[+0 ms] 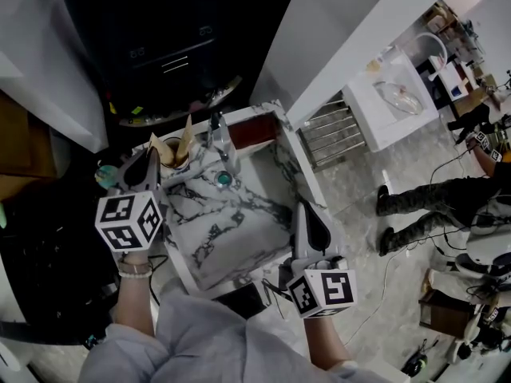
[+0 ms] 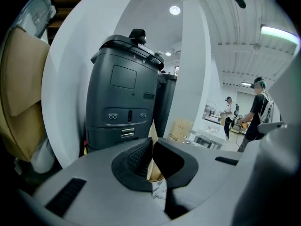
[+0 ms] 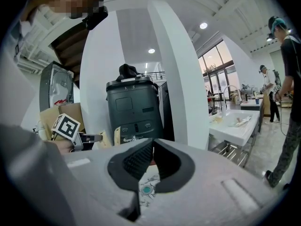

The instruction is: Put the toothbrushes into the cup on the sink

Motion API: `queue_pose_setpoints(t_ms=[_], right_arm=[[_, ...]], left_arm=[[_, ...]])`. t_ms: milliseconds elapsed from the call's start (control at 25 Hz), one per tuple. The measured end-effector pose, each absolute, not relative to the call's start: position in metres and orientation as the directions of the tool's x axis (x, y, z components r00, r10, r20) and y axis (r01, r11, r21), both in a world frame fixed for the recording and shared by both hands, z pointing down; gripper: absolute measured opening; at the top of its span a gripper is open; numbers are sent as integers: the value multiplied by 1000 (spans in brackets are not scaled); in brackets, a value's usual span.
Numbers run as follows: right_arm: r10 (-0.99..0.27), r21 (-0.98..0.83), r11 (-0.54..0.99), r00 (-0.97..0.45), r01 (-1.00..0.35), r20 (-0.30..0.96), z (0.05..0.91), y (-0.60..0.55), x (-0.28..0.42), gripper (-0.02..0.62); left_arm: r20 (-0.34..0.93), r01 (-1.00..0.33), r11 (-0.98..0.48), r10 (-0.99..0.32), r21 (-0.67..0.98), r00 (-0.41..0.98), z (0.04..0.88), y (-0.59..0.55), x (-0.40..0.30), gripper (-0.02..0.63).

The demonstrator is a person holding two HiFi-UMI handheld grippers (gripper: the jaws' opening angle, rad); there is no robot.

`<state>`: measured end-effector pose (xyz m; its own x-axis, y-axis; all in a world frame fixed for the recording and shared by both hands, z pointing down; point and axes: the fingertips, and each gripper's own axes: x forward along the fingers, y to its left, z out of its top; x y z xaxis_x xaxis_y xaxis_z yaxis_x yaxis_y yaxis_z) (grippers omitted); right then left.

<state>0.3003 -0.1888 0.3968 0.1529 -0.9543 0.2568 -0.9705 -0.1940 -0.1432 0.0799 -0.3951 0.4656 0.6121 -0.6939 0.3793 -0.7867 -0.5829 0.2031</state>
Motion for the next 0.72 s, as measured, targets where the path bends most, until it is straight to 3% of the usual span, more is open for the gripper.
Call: queue_pose_setpoints(t_ms=[400, 600, 720], right_arm=[[-960, -139, -172, 134, -975, 247, 395, -188, 283, 2], [-962, -139, -162, 125, -977, 243, 391, -185, 272, 2], [-965, -137, -150, 115, -979, 237, 387, -184, 263, 2]], left_arm=[[365, -734, -645, -644, 212, 672, 471, -381, 87, 9], [347, -701, -679, -617, 220, 707, 459, -375, 90, 79], [344, -695, -688, -613, 210, 711, 452, -368, 86, 80]])
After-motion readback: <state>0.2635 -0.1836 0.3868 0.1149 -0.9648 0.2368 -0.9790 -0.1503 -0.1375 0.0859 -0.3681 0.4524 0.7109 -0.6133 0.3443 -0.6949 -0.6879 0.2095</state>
